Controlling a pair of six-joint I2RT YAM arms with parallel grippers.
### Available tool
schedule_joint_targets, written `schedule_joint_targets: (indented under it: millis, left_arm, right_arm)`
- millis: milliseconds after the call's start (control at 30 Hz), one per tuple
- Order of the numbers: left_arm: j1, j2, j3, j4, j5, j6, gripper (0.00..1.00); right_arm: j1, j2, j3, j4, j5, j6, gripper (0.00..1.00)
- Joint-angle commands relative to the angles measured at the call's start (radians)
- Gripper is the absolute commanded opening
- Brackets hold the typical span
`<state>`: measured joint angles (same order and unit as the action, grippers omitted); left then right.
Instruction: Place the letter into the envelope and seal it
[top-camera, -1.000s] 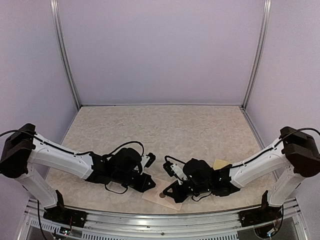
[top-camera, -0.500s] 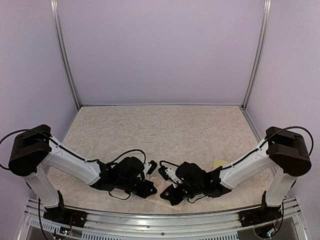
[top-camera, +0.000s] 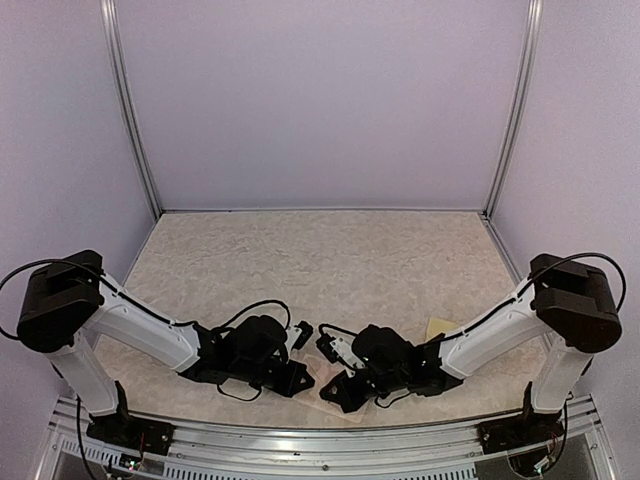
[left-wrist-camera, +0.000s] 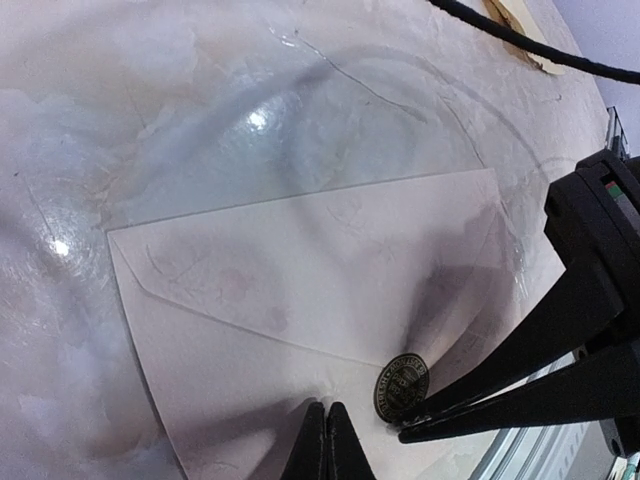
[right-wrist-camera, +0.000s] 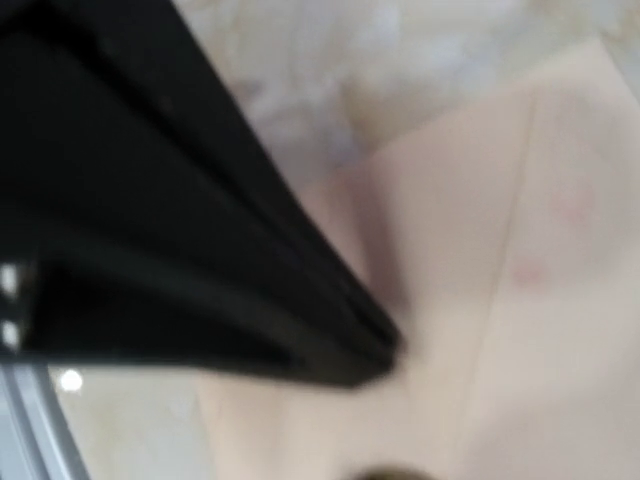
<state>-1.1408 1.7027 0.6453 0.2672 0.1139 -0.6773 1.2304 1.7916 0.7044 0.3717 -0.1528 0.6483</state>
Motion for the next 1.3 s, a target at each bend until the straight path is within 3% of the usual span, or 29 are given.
schedule_joint_targets:
  millis: [0, 300, 400, 467, 600, 633, 767, 967, 1267]
  left_arm:
    - [-0.008, 0.016, -0.027, -0.045, -0.020, -0.002, 0.00]
    - [-0.007, -0.017, -0.022, -0.043, -0.053, -0.009, 0.00]
    - [-0.009, -0.071, 0.000, -0.050, -0.079, -0.012, 0.10]
    - [-0.008, -0.125, 0.017, -0.064, -0.109, -0.013, 0.22]
    - [0.009, -0.240, 0.043, -0.088, -0.227, 0.000, 0.50]
    - [0.025, -0.257, 0.048, -0.085, -0.244, 0.003, 0.57]
    - [0.131, -0.286, 0.076, -0.057, -0.230, 0.020, 0.73]
    - [0.285, -0.216, 0.150, 0.006, -0.222, 0.149, 0.82]
    - [0.694, -0.121, 0.065, 0.252, -0.075, 0.217, 0.83]
  right_arm:
    - [0.012, -0.060, -0.075, -0.032, 0.005, 0.031, 0.00]
    - [0.012, -0.158, -0.119, -0.048, 0.019, 0.053, 0.00]
    - [0.013, -0.246, -0.120, -0.086, 0.047, 0.052, 0.00]
    - [0.012, -0.312, -0.112, -0.128, 0.081, 0.042, 0.17]
    - [-0.015, -0.425, -0.072, -0.231, 0.134, -0.001, 0.67]
    - [-0.031, -0.440, -0.060, -0.251, 0.138, -0.014, 0.76]
    - [-0.119, -0.461, -0.015, -0.290, 0.136, -0.085, 0.95]
    - [-0.324, -0.388, 0.030, -0.233, 0.048, -0.193, 0.99]
    - [-0.709, -0.277, 0.042, -0.104, -0.052, -0.292, 1.00]
